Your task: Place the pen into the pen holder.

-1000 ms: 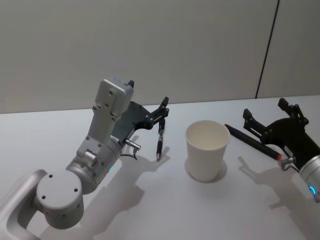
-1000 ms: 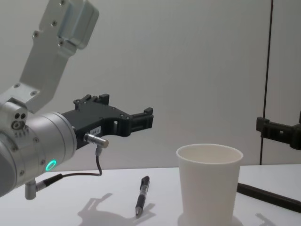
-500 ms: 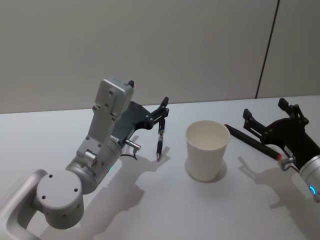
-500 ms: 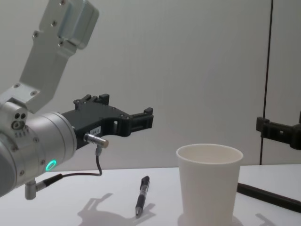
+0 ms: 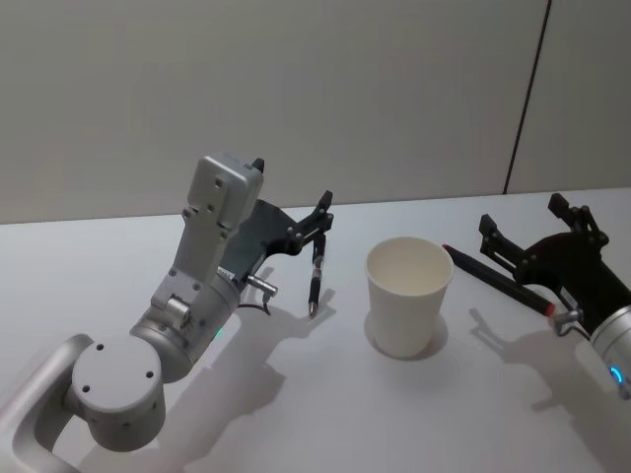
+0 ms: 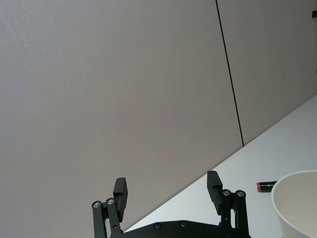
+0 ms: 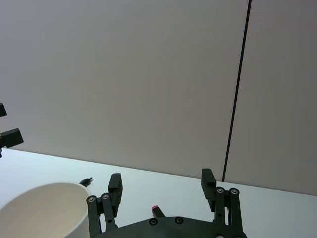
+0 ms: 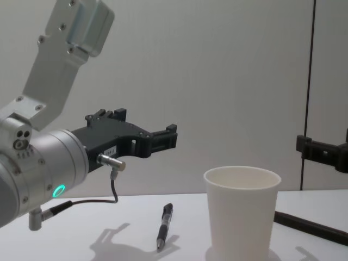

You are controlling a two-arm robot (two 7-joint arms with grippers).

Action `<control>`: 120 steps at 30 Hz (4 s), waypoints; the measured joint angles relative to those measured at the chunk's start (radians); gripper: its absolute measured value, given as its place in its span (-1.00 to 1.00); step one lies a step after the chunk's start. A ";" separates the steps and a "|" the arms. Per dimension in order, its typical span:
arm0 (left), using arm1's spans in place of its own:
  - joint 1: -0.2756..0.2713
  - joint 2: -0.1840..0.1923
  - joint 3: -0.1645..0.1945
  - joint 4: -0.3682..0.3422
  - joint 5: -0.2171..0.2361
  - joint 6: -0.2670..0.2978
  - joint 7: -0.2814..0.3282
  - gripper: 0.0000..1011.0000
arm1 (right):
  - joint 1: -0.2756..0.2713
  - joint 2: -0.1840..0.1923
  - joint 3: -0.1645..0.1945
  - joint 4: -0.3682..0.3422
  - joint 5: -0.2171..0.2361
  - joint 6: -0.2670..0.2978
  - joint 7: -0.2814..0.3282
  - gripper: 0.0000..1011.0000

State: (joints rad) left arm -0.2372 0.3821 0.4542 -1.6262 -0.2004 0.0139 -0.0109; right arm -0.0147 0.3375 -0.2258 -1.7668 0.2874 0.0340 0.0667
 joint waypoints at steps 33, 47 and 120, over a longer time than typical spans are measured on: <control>0.000 0.000 0.000 0.000 0.000 0.000 0.000 0.98 | 0.000 0.000 0.000 0.000 0.000 0.000 0.000 0.98; 0.000 0.000 0.000 0.000 0.000 0.000 0.000 0.98 | 0.000 0.000 0.000 0.000 0.000 0.000 0.000 0.98; 0.000 0.000 0.000 0.000 0.000 0.000 0.000 0.98 | 0.361 -0.051 0.006 0.240 -0.204 0.450 0.235 0.98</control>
State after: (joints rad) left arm -0.2371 0.3821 0.4542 -1.6262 -0.2004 0.0138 -0.0110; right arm 0.3463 0.2861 -0.2197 -1.5267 0.0838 0.4844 0.3020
